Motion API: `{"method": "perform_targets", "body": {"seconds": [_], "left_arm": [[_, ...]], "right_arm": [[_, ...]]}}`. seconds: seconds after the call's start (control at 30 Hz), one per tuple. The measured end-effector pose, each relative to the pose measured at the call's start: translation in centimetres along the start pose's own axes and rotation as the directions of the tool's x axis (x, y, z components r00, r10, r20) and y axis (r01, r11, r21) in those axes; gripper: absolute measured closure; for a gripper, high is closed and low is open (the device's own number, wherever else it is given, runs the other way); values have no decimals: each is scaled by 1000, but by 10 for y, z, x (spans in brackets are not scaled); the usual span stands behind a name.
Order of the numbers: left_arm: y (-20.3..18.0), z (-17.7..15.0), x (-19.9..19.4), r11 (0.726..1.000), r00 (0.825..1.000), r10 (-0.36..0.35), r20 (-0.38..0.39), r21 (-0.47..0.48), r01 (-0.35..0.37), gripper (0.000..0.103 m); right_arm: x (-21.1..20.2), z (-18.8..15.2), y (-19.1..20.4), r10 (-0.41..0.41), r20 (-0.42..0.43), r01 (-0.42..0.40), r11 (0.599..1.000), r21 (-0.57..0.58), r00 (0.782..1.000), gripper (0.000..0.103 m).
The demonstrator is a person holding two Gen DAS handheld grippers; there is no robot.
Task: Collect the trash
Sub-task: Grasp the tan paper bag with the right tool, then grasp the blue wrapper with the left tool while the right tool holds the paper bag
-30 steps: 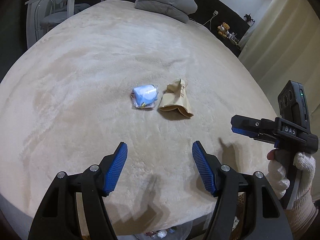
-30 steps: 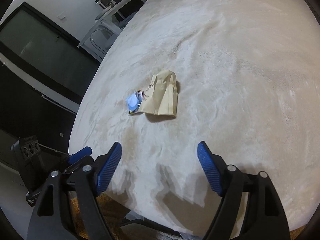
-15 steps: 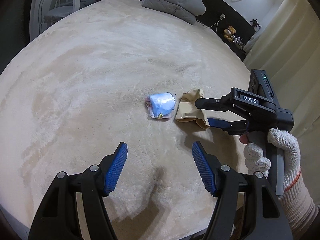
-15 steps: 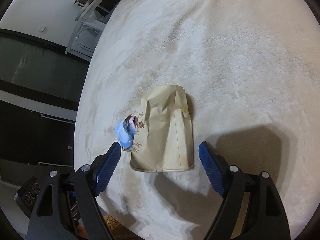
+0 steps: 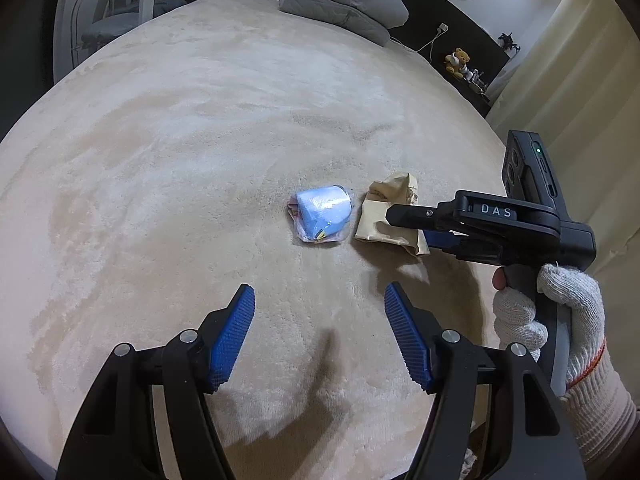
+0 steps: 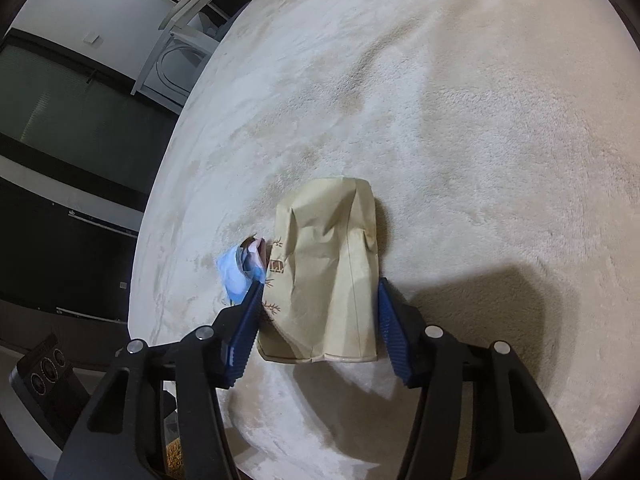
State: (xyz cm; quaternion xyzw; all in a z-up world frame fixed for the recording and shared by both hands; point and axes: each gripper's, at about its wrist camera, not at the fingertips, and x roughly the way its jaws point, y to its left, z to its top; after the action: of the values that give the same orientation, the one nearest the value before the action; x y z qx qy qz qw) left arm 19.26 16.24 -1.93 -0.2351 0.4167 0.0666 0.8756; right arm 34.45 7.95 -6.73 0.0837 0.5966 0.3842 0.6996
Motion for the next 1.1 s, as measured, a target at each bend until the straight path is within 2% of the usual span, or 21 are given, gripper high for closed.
{"method": "perform_targets", "body": {"seconds": [0.5, 0.8, 1.1], "left_arm": [[-14, 24, 47, 998, 999, 51, -2, 19, -51, 37], [-20, 39, 80, 992, 992, 122, -17, 19, -122, 37], [-28, 54, 104, 980, 981, 196, 0, 38, -196, 38]], "right_arm": [[-60, -14, -9, -3, 85, 8, 999, -49, 996, 50], [-87, -26, -26, 2, 103, 4, 998, -55, 995, 50], [-102, -33, -38, 8, 113, -2, 999, -46, 994, 50]]}}
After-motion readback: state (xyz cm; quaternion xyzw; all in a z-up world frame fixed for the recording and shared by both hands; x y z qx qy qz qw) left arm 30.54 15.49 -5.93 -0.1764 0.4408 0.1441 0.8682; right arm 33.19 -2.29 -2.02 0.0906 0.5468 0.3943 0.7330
